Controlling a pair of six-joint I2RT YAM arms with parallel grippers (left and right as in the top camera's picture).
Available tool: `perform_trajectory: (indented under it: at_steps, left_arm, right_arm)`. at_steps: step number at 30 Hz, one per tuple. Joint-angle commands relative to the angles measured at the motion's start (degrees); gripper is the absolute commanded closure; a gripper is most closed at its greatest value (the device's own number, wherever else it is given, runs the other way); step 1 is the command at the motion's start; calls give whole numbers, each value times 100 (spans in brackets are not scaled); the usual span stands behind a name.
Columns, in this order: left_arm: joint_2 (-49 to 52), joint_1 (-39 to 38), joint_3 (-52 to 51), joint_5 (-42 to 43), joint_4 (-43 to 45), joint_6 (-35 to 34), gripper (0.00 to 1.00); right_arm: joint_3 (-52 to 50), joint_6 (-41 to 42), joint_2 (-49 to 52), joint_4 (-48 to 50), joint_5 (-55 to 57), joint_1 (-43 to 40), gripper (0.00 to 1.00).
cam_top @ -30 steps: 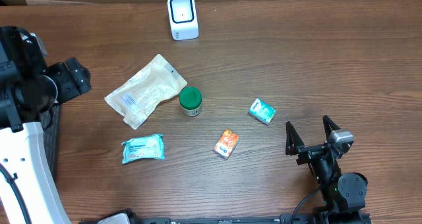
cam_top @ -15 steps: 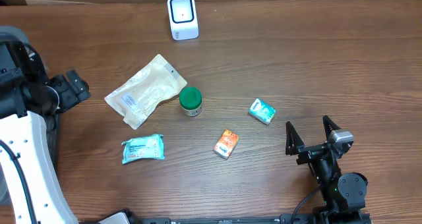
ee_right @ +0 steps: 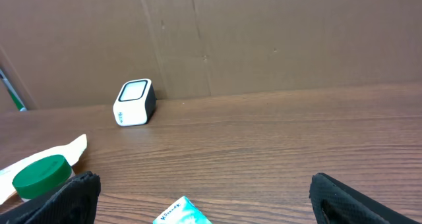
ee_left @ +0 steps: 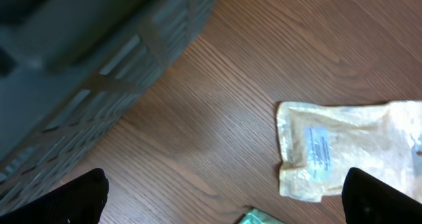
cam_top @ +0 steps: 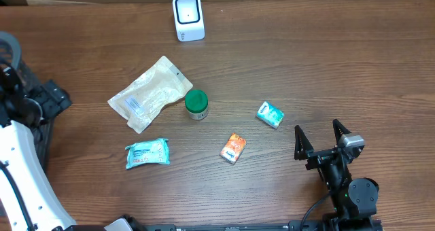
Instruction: Scan the item barcode
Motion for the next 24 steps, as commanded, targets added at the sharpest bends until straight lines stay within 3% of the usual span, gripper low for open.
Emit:
perform_trajectory:
  at_steps: [1, 5, 12, 24]
  left_arm:
    - [28, 212, -57, -70, 42, 107, 3]
    - [31, 210, -57, 90, 44, 144, 4]
    - [31, 20, -57, 1665, 251, 1515, 5]
    - [564, -31, -59, 1346, 857, 1937, 7]
  right_arm:
    - [-59, 17, -57, 26, -11, -11, 0]
    - [-59, 17, -57, 26, -11, -11, 0]
    - [-59, 17, -57, 26, -11, -11, 0]
    - [-59, 17, -57, 26, -11, -11, 0]
